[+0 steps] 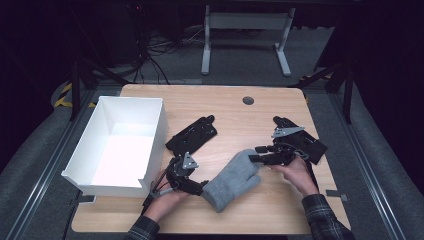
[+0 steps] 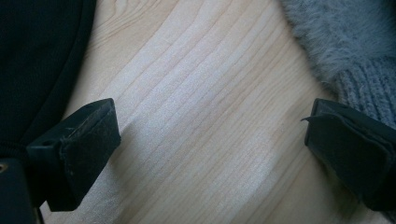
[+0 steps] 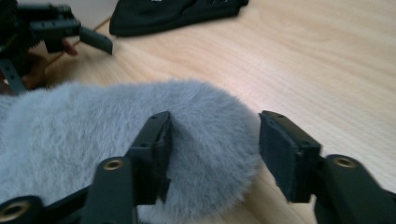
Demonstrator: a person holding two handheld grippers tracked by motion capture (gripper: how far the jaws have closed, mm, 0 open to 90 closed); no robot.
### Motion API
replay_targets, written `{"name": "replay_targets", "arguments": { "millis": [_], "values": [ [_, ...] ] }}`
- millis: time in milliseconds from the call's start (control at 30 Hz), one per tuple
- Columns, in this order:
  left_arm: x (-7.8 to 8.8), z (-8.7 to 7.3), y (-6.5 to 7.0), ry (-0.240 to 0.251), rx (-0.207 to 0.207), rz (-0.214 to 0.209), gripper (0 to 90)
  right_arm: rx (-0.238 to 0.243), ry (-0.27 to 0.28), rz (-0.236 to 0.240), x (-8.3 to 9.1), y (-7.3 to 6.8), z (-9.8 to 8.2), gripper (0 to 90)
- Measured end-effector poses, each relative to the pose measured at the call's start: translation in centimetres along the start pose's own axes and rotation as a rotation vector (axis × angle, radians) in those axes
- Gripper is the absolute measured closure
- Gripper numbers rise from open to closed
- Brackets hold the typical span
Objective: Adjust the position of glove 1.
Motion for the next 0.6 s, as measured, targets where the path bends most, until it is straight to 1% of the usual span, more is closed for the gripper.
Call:
{"name": "replay_targets", "arguments": {
  "millis": [33, 67, 133, 200, 267, 333, 367, 433, 467, 533, 600],
  "values": [
    [0.0, 0.0, 0.0, 0.0, 0.0, 0.0, 3.6, 0.001, -0.012, 0.002, -0.2, -0.1, -0.1, 53.8],
    [0.0, 0.0, 0.0, 0.0, 0.0, 0.0, 3.6, 0.014, -0.017, 0.004, -0.4, -0.1, -0.1, 61.9],
    [0.0, 0.0, 0.0, 0.0, 0.0, 0.0, 3.6, 0.035, -0.021, -0.011, -0.3, -0.3, 0.0, 74.6],
    [0.0, 0.0, 0.0, 0.0, 0.0, 0.0, 3.6, 0.061, -0.017, -0.032, -0.2, -0.4, 0.2, 80.8],
    [0.0, 0.0, 0.0, 0.0, 0.0, 0.001, 3.6, 0.076, -0.005, -0.043, 0.1, -0.7, 0.5, 83.4],
    [0.0, 0.0, 0.0, 0.0, 0.0, 0.0, 3.6, 0.084, 0.001, -0.049, 0.4, -0.8, 0.8, 83.6],
    [0.0, 0.0, 0.0, 0.0, 0.0, 0.0, 3.6, 0.094, 0.001, -0.06, 0.7, -1.0, 1.2, 83.7],
    [0.0, 0.0, 0.0, 0.0, 0.0, 0.0, 3.6, 0.116, 0.027, -0.075, 1.4, -1.5, 2.2, 83.7],
    [0.0, 0.0, 0.0, 0.0, 0.0, 0.001, 3.6, 0.13, 0.03, -0.086, 1.5, -1.8, 2.6, 83.7],
    [0.0, 0.0, 0.0, 0.0, 0.0, 0.0, 3.6, 0.149, 0.036, -0.096, 1.6, -2.0, 3.2, 83.7],
    [0.0, 0.0, 0.0, 0.0, -0.001, 0.001, 3.5, 0.158, 0.019, -0.108, 1.1, -2.0, 3.6, 83.5]
  ]
}}
Point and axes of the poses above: each handheld gripper's, and its own axes: x roughly backward along the jaws, z roughly out of its top, y roughly to its right, the point moved 5 cm from there along -x, roughly forward along the jaws, and after that the axes turned 10 degrees about x, right-handed, at the moved point
